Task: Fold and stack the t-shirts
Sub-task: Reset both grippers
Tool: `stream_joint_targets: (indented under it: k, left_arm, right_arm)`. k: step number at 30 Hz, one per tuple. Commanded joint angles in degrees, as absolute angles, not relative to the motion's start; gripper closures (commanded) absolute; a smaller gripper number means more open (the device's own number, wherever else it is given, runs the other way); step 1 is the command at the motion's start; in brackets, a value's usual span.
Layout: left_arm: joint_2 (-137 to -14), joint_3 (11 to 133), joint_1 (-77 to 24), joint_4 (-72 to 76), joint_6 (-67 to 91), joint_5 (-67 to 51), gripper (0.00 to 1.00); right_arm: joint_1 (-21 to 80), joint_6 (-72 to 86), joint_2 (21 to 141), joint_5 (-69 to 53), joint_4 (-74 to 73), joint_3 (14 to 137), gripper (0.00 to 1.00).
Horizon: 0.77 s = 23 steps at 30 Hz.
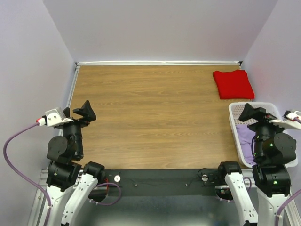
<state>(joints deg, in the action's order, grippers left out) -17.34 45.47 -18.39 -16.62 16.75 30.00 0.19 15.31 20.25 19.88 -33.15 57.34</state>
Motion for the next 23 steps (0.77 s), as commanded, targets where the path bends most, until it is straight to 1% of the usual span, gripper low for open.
stream_joint_targets:
  k: [1, 10, 13, 23]
  left_arm:
    - [-13.11, 41.84, -18.28, -15.74, 17.05, 31.82, 0.01]
    - [-1.95, 35.07, -18.28, -15.38, 19.95, 33.04, 0.01]
    - [-0.27, 34.02, -18.28, -14.86, 20.39, 32.96, 0.01]
    - [-0.09, 33.05, -18.28, -14.33, 20.92, 33.05, 0.01]
  right_arm:
    - [3.25, 13.27, 18.37, 18.19, -36.47, 53.71, 0.0]
    - [7.12, 15.38, 14.94, 18.89, -36.39, 50.01, 0.0]
    - [7.82, 15.12, 15.29, 18.46, -36.39, 50.45, 0.0]
    - [8.7, 15.3, 16.26, 18.2, -36.39, 50.27, 0.0]
